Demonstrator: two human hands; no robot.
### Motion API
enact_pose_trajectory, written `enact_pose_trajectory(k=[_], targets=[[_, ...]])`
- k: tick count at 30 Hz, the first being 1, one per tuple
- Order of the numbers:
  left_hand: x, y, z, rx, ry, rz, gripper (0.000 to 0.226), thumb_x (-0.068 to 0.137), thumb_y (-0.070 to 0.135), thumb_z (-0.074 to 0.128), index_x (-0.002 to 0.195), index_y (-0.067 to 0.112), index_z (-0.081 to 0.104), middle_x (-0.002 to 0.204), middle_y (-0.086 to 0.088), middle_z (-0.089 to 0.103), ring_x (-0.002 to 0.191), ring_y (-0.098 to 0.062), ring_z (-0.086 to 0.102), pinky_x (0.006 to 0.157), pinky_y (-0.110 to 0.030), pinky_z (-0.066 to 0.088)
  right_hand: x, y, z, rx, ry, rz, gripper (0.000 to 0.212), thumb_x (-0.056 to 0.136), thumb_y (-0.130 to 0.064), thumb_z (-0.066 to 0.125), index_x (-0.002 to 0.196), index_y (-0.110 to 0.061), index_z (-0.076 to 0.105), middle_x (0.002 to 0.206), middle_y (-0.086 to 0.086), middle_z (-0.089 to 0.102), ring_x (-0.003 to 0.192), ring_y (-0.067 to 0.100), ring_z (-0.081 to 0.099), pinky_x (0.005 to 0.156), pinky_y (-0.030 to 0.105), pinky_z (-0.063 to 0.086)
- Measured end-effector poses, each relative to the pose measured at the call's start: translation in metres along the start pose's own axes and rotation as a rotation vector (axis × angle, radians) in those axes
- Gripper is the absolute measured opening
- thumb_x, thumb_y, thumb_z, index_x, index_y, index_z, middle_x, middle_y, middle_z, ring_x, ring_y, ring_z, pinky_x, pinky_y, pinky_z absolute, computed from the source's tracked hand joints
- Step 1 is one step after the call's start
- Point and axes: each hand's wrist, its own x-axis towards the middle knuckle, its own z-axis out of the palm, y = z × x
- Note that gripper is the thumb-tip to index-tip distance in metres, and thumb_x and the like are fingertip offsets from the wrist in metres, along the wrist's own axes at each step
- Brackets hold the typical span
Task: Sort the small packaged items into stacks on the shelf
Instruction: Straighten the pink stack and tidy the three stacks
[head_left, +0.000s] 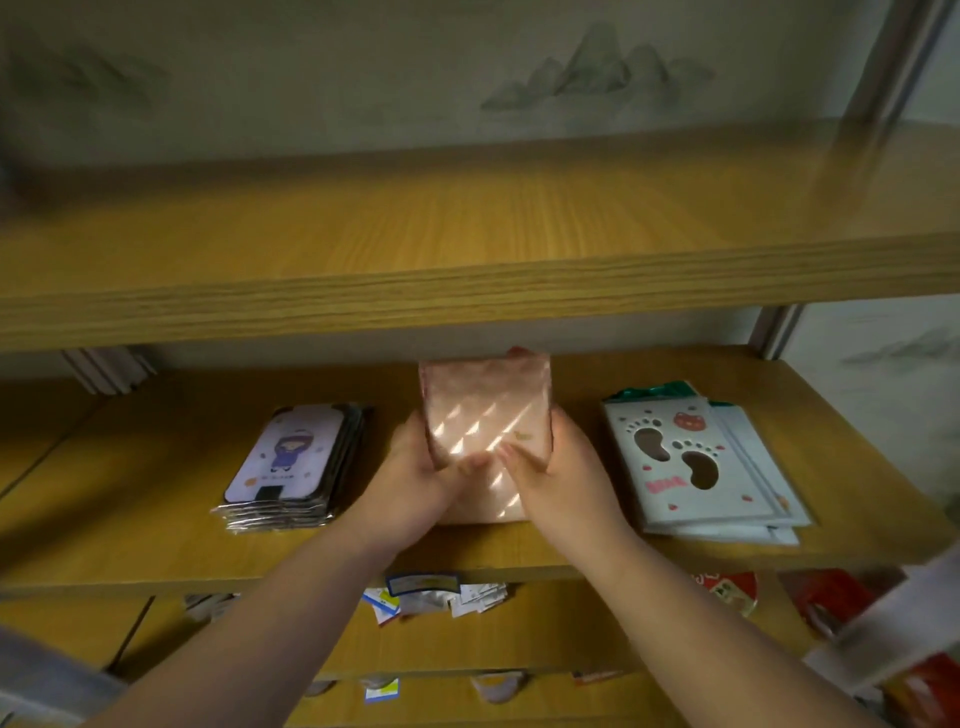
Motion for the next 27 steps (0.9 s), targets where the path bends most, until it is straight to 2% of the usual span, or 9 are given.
enact_pose_trajectory(k=[2,5,7,11,14,16,19,21,27], targets=[[0.005,0.001,-0.002,0.117,0.02,-0.094,0.057,0.074,0.057,0.075,0.12,0.028,0.057,0.12,-0.002,0.063,0.107,-0.019,0.064,0.089,-0.036,0.055,0.007,-0.006,-0.002,-0.08,-0.081,0.05,0.041,0.082,-0.052,0.06,0.115,-0.029,0.061,0.107,-0.009,0.067,0.1,0.009,0.062,0.086,0.04,0.055],[0.012,0.001,0.002,0.247,0.063,-0.228,0.058,0.075,0.06,0.073,0.116,0.02,0.061,0.116,-0.004,0.063,0.105,-0.022,0.063,0.08,-0.032,0.053,0.011,-0.012,-0.007,-0.268,-0.044,-0.019,0.038,0.084,-0.049,0.063,0.11,-0.021,0.066,0.102,-0.001,0.066,0.1,0.017,0.06,0.088,0.038,0.052],[0.016,0.002,0.005,0.459,0.087,-0.277,0.07,0.079,0.063,0.067,0.129,0.015,0.058,0.129,-0.013,0.056,0.12,-0.034,0.054,0.097,-0.044,0.047,0.011,-0.016,-0.013,-0.335,-0.024,-0.037,0.048,0.083,-0.051,0.065,0.118,-0.018,0.063,0.109,0.003,0.062,0.107,0.021,0.056,0.092,0.034,0.047],[0.017,0.023,0.016,0.708,0.226,-0.166,0.07,0.082,0.049,0.065,0.139,0.013,0.048,0.135,-0.024,0.05,0.124,-0.047,0.043,0.101,-0.05,0.037,-0.001,-0.015,-0.048,-0.425,0.001,0.001,0.071,0.082,-0.064,0.056,0.139,-0.022,0.045,0.137,0.0,0.052,0.127,0.021,0.048,0.098,0.033,0.04],[0.005,0.052,0.046,0.678,0.325,0.1,0.059,0.083,0.039,0.068,0.134,0.011,0.057,0.132,-0.02,0.056,0.123,-0.037,0.045,0.1,-0.042,0.036,-0.012,-0.006,-0.094,-0.477,0.118,0.015,0.072,0.084,-0.066,0.052,0.142,-0.024,0.041,0.143,-0.002,0.047,0.131,0.02,0.045,0.102,0.038,0.041],[0.0,0.071,0.08,0.587,0.231,0.211,0.048,0.088,0.041,0.064,0.125,0.011,0.063,0.127,-0.017,0.061,0.121,-0.025,0.046,0.093,-0.032,0.035,-0.013,0.006,-0.13,-0.504,0.215,0.058,0.071,0.085,-0.064,0.052,0.14,-0.02,0.043,0.135,0.002,0.048,0.126,0.023,0.046,0.101,0.04,0.044],[-0.001,0.09,0.133,0.348,-0.042,0.024,0.061,0.092,0.05,0.058,0.139,0.012,0.051,0.14,-0.01,0.055,0.136,-0.03,0.04,0.113,-0.042,0.033,-0.012,0.031,-0.178,-0.609,0.238,0.277,0.077,0.085,-0.069,0.047,0.138,-0.013,0.044,0.135,0.012,0.045,0.127,0.032,0.039,0.104,0.043,0.036],[0.0,0.097,0.162,0.166,-0.162,-0.123,0.066,0.09,0.056,0.059,0.143,0.019,0.046,0.143,-0.004,0.053,0.134,-0.029,0.045,0.11,-0.046,0.039,-0.014,0.046,-0.197,-0.618,0.129,0.453,0.09,0.083,-0.076,0.039,0.141,-0.009,0.043,0.143,0.016,0.042,0.133,0.035,0.035,0.106,0.045,0.035],[0.006,0.106,0.201,0.34,-0.149,-0.189,0.078,0.083,0.059,0.064,0.148,0.026,0.035,0.145,0.001,0.052,0.132,-0.028,0.048,0.106,-0.048,0.043,-0.017,0.057,-0.197,-0.33,-0.074,0.462,0.074,0.071,-0.077,0.045,0.117,-0.023,0.067,0.119,0.005,0.063,0.105,0.024,0.061,0.089,0.044,0.054]])
